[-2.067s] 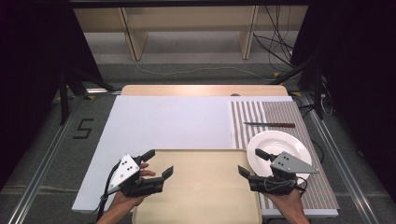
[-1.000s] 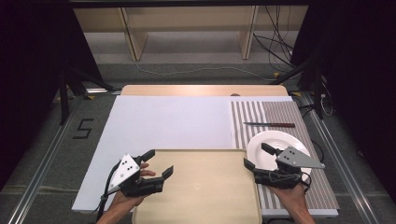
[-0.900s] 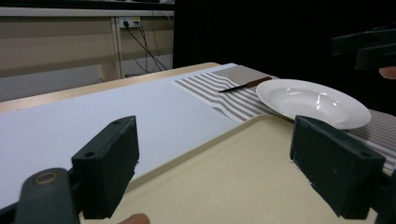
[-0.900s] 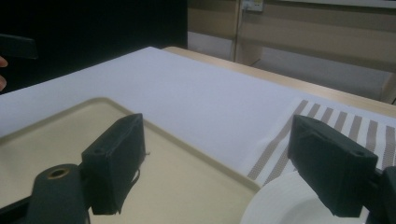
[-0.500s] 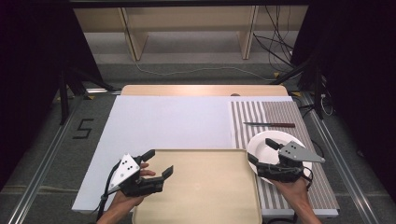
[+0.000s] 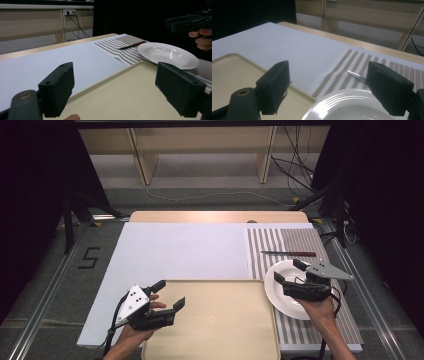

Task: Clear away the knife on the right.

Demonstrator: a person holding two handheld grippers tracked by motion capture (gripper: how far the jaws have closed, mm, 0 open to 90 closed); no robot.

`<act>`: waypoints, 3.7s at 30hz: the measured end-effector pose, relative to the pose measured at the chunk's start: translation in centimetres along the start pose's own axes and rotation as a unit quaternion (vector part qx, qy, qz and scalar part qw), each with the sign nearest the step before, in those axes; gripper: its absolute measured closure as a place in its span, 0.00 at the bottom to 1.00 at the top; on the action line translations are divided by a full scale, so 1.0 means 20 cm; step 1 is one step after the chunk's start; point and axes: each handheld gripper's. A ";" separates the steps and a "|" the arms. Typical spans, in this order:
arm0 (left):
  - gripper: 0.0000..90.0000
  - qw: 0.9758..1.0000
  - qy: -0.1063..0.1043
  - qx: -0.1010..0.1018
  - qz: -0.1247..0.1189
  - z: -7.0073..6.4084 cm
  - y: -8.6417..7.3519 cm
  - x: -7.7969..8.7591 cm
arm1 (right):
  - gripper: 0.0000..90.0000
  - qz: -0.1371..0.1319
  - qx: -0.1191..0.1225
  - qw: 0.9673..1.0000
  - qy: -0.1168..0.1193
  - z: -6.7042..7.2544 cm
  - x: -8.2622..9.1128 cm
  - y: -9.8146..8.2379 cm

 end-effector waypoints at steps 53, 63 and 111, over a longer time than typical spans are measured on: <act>0.17 1.000 0.001 0.008 0.003 0.01 0.00 -0.01 | 0.26 0.220 0.006 0.974 -0.061 -0.59 -0.49 0.06; 0.17 1.000 0.000 0.010 0.005 0.01 -0.01 -0.02 | 0.27 0.267 0.002 0.960 -0.085 -0.70 -0.55 0.03; 0.17 1.000 -0.003 0.014 0.010 0.00 -0.01 -0.02 | 0.44 0.382 0.020 0.921 -0.077 -0.79 -0.73 -0.08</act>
Point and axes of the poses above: each handheld gripper's, and its own axes: x roughly backward along the jaws, y roughly out of its top, z roughly to its left, and after that the axes turned 5 degrees about -z, right-handed
